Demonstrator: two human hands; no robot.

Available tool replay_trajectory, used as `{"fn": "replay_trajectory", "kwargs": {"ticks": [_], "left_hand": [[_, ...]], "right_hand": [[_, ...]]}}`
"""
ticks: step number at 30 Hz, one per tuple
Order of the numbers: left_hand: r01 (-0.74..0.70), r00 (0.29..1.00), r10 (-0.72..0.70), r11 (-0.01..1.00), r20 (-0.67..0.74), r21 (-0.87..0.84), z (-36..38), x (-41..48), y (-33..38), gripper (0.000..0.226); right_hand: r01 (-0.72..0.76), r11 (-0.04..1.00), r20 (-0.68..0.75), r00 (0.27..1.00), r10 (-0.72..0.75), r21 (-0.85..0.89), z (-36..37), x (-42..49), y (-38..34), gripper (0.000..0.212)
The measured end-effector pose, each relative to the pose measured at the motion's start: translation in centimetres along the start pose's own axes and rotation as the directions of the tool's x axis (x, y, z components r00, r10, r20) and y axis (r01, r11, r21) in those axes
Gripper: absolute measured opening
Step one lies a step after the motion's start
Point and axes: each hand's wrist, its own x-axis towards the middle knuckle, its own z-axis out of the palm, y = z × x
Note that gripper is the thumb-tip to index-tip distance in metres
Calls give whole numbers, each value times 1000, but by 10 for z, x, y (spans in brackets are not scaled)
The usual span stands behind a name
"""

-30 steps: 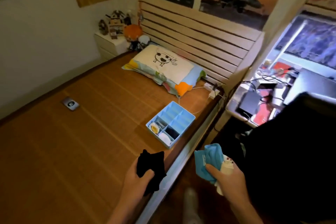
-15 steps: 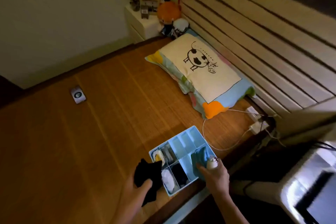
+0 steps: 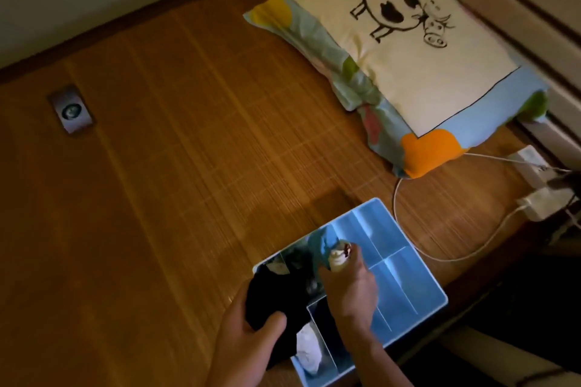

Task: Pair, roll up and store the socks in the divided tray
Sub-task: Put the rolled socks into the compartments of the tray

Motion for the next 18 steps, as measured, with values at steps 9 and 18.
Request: {"fn": "replay_trajectory", "kwargs": {"ticks": [9, 18], "left_hand": [[-20, 1000, 20, 999, 3, -34, 2, 35, -39, 54], [-135, 987, 138, 990, 78, -42, 13, 51, -31, 41]], "right_hand": [[51, 988, -181, 980, -78, -149, 24, 5, 9, 44], [267, 872, -204, 905, -374, -410, 22, 11, 15, 50]]}}
